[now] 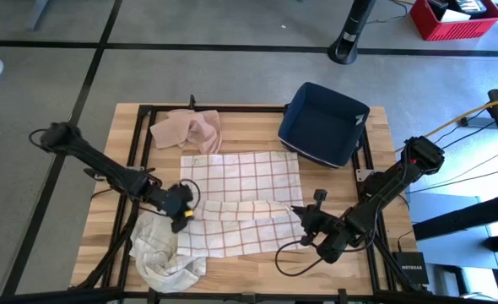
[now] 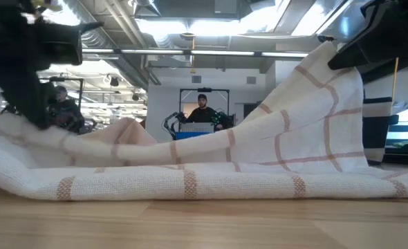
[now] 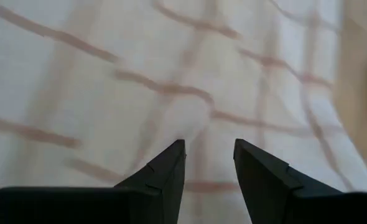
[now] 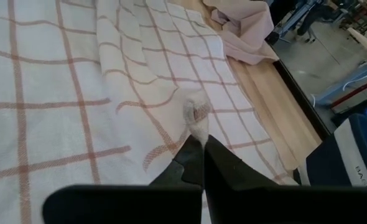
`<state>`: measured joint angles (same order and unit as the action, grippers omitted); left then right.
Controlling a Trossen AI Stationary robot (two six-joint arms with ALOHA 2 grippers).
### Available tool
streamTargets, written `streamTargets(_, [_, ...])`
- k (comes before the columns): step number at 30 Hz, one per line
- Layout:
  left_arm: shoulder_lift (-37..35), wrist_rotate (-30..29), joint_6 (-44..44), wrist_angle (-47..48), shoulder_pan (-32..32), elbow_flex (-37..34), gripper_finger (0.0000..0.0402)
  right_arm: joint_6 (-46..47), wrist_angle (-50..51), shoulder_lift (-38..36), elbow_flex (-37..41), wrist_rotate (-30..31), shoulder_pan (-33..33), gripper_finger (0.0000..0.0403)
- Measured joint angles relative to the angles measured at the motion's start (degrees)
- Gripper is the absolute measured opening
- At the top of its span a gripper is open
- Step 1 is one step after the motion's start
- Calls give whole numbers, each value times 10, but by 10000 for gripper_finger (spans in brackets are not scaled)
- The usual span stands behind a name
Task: Fold towel
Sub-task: Fold the white with red-stripe towel
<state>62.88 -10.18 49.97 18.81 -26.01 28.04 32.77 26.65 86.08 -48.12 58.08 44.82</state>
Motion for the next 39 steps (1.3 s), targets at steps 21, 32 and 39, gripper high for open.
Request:
streamTargets(21, [-112,44,227,271,-13,-15,131,-1,4,0,0,-17,-6,5])
streamTargets(32, [-77,-60,24,-61,-18,-53,131,-2,5,-1,0,-16,-6,6])
streamTargets(39, [15,96,47,-84,-67,-54,131,-3,5,-1,0,-17,-6,7])
